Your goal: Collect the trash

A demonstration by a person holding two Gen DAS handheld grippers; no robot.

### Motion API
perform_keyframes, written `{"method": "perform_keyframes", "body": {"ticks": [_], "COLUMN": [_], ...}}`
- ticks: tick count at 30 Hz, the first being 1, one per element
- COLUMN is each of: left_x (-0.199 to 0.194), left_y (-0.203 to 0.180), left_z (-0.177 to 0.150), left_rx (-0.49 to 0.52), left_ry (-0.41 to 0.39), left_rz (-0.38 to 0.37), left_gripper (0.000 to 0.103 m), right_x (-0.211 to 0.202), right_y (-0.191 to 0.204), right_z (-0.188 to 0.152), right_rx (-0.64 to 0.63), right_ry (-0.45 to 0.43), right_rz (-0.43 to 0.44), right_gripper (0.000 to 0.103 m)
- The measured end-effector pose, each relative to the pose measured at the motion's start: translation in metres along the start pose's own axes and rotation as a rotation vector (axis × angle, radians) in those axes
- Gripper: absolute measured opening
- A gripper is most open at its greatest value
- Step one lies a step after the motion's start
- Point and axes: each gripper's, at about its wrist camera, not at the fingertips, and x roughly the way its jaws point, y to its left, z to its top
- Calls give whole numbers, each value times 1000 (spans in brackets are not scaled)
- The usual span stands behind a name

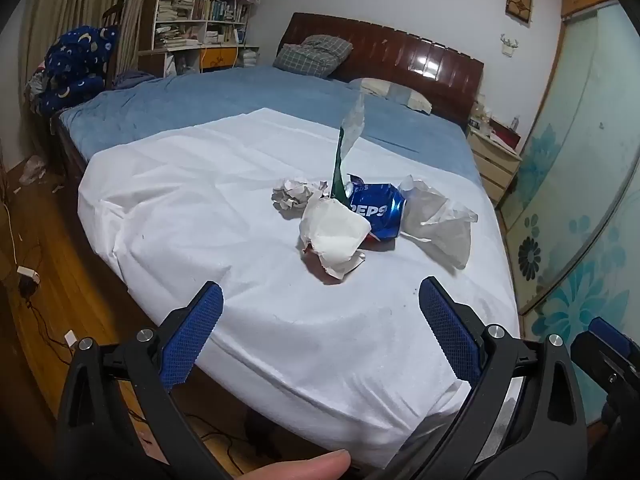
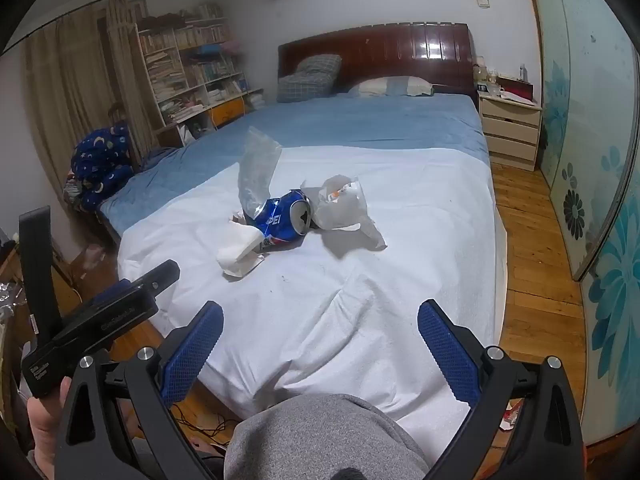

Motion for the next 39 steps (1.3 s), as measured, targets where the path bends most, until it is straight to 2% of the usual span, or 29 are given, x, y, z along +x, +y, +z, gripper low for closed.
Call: {"method": "perform_keyframes", "body": {"ticks": [19, 39], "left_x": [-2, -6], "left_y": [-5, -9], "left_z": [-1, -2], "left_rx": [39, 66], "left_ry": [-8, -29], "left_rz": [35, 10], "left_gripper": [97, 97], "right_x": [1, 0], "right_y": [-1, 2], "right_z": [0, 0], "right_rx": [7, 2], "right_ry": [-1, 1], "right_rz": [4, 1], "right_gripper": [96, 96]}}
